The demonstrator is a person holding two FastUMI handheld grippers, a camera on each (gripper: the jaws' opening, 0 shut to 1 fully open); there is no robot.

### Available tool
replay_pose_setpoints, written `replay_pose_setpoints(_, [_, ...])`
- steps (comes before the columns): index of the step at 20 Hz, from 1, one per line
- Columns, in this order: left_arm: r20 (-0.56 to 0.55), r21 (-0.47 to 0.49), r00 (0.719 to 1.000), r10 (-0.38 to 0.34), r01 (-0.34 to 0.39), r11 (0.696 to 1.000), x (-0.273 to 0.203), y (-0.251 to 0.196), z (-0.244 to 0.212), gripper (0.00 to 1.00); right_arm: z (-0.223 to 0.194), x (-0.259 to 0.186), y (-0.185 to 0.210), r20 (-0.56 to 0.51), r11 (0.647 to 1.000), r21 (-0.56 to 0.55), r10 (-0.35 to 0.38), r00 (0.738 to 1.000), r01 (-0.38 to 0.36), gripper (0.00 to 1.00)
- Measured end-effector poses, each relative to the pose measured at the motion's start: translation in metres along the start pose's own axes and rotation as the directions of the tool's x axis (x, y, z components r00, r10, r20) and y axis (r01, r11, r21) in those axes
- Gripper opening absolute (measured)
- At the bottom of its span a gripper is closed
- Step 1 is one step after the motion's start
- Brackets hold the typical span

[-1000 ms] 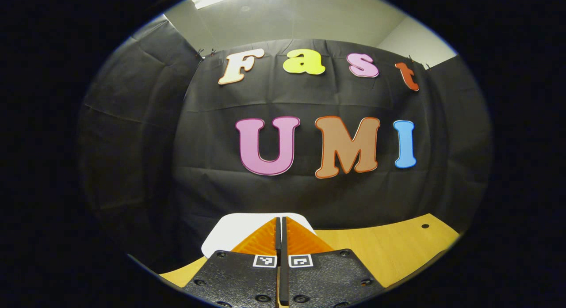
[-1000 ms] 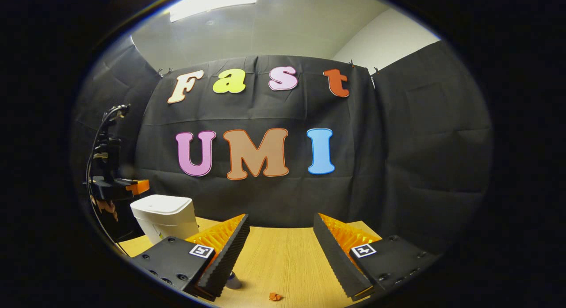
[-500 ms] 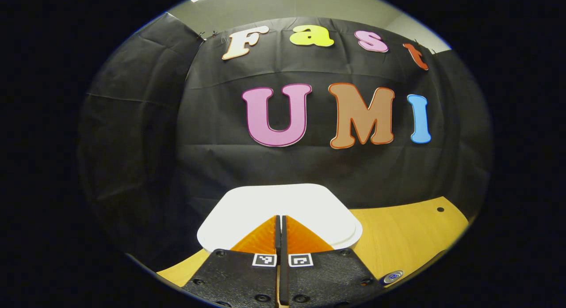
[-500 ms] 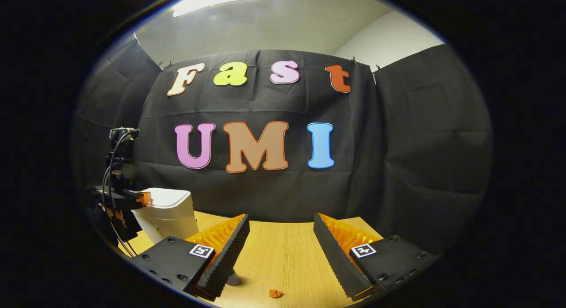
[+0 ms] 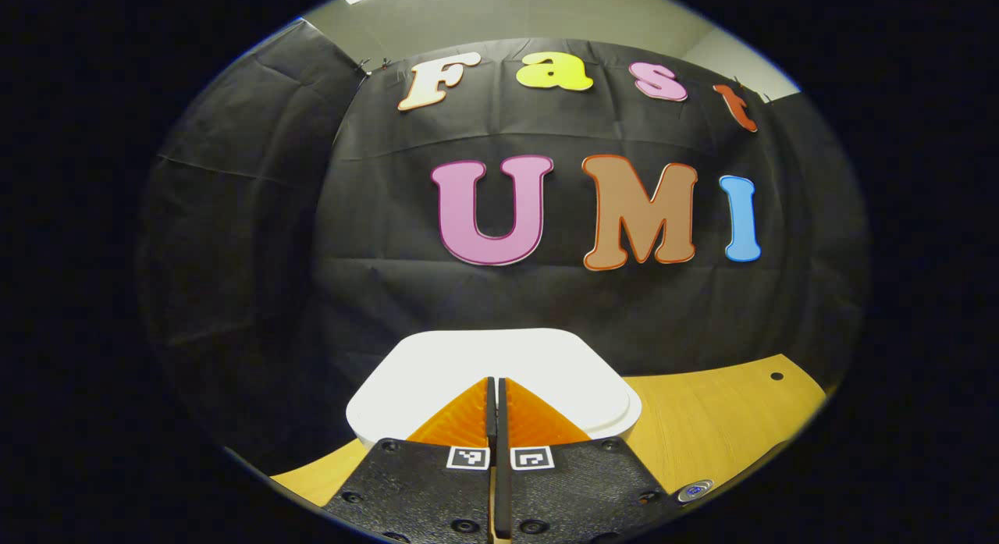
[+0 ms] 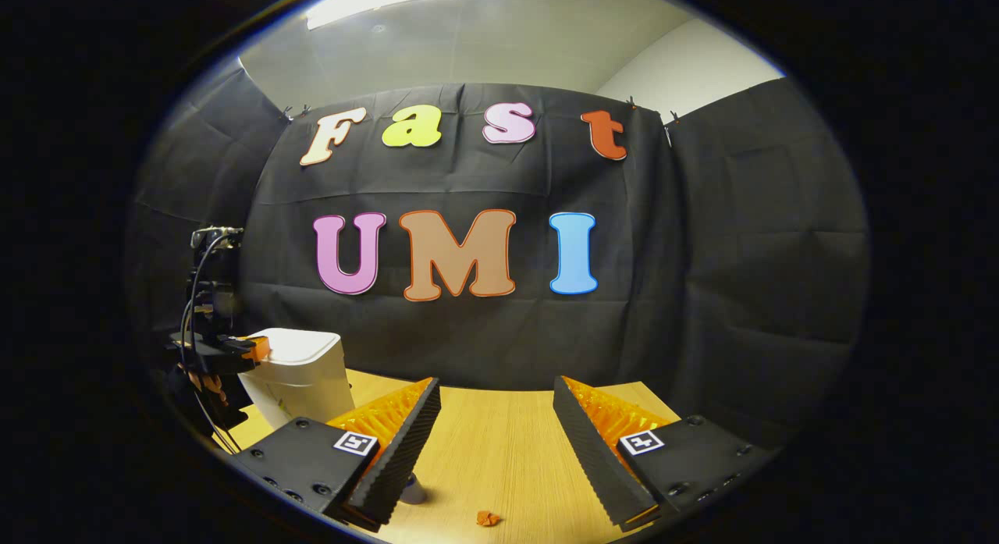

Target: Press the lid of the desktop garbage bin to open it, pick up the crumpled paper on the desktop and throw it into the bin, then pick up the pop can on the desktop and drop it into the bin, and finally close the garbage bin lid.

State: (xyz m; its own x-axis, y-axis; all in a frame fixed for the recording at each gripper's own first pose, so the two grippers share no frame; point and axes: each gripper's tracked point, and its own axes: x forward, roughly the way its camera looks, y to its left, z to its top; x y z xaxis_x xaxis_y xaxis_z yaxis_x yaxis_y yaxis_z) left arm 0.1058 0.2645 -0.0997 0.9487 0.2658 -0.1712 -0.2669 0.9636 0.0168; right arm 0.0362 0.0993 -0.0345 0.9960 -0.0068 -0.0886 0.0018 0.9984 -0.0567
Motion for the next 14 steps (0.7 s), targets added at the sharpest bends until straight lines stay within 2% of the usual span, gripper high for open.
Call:
replay_pose_setpoints(2, [0.01, 0.009, 1.0, -0.008, 0.008, 1.0, -0.006, -0.001, 0.009, 0.0, 0.004, 0.002, 0.001, 0.012, 1.0, -0.009, 0.015, 1.0, -0.015, 0.97])
replay_pose_setpoints(6, [0.165, 0.002, 0.985, -0.045, 0.045, 0.999, -0.035, -0.013, 0.066, 0.0, 0.008, 0.01, 0.002, 0.019, 0.999, -0.005, 0.041, 0.999, -0.041, 0.96])
replay_pose_setpoints(11, [0.213, -0.006, 0.969, -0.122, 0.127, 0.992, -0.072, -0.043, 0.092, 0.05, 0.009, 0.015, 0.002, 0.027, 0.998, -0.006, 0.064, 0.998, -0.064, 0.97])
replay_pose_setpoints(14, [0.237, -0.011, 0.955, -0.18, 0.188, 0.982, -0.095, -0.066, 0.099, 0.24, 0.002, 0.019, 0.002, 0.014, 0.997, -0.009, 0.079, 0.997, -0.079, 0.97])
